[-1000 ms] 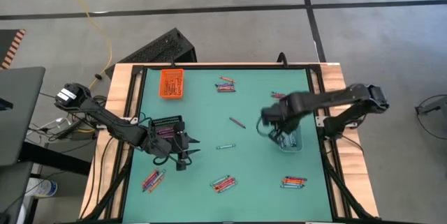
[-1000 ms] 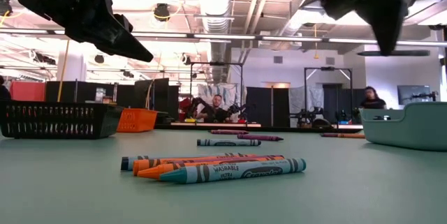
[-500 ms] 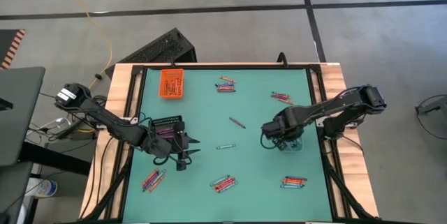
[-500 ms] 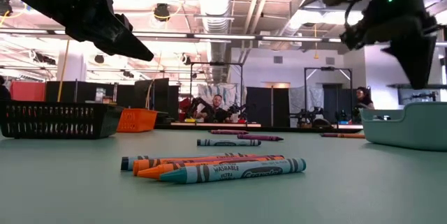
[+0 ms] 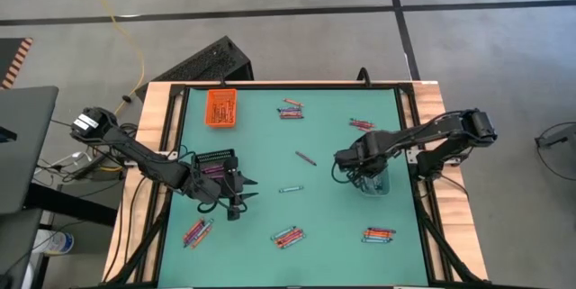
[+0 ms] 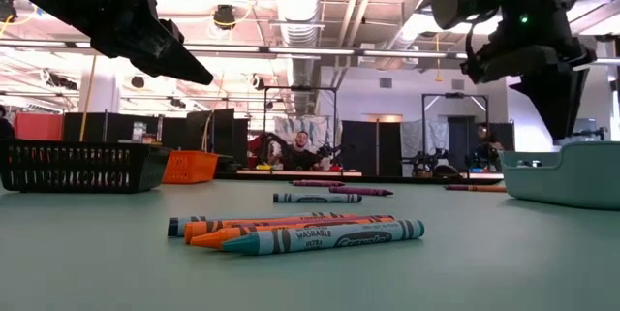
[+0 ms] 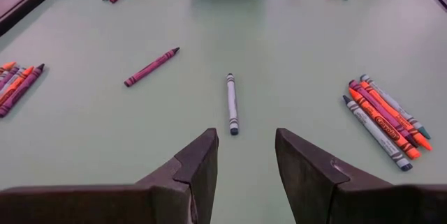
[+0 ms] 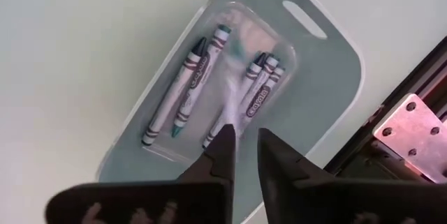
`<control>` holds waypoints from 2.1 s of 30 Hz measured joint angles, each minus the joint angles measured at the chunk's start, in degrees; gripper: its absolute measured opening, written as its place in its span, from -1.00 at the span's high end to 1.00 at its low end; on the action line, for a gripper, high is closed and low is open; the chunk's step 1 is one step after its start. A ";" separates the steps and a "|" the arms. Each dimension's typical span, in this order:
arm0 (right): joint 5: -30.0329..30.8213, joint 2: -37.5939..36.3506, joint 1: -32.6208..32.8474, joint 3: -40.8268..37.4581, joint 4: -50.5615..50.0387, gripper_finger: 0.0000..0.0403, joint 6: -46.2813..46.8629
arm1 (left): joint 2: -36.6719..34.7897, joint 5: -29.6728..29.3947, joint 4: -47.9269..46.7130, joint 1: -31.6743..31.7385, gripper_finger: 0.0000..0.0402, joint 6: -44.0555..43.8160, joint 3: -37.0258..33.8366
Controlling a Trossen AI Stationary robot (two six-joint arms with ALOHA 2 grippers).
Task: Sort crayons
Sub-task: Put the light blue crayon into the blue bin, then put the orange crayon into the orange bin
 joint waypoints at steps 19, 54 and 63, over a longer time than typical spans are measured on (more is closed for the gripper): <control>-3.06 0.00 11.29 5.48 -0.14 0.64 1.24 | 0.02 0.01 -0.04 0.00 0.34 0.00 0.00; -0.33 15.50 41.55 9.07 20.02 0.65 -16.31 | 0.00 7.16 -0.72 0.02 0.34 -0.45 2.08; -3.18 10.79 40.02 -0.90 30.40 0.65 -12.82 | 0.00 7.13 -0.91 0.02 0.34 -0.43 2.03</control>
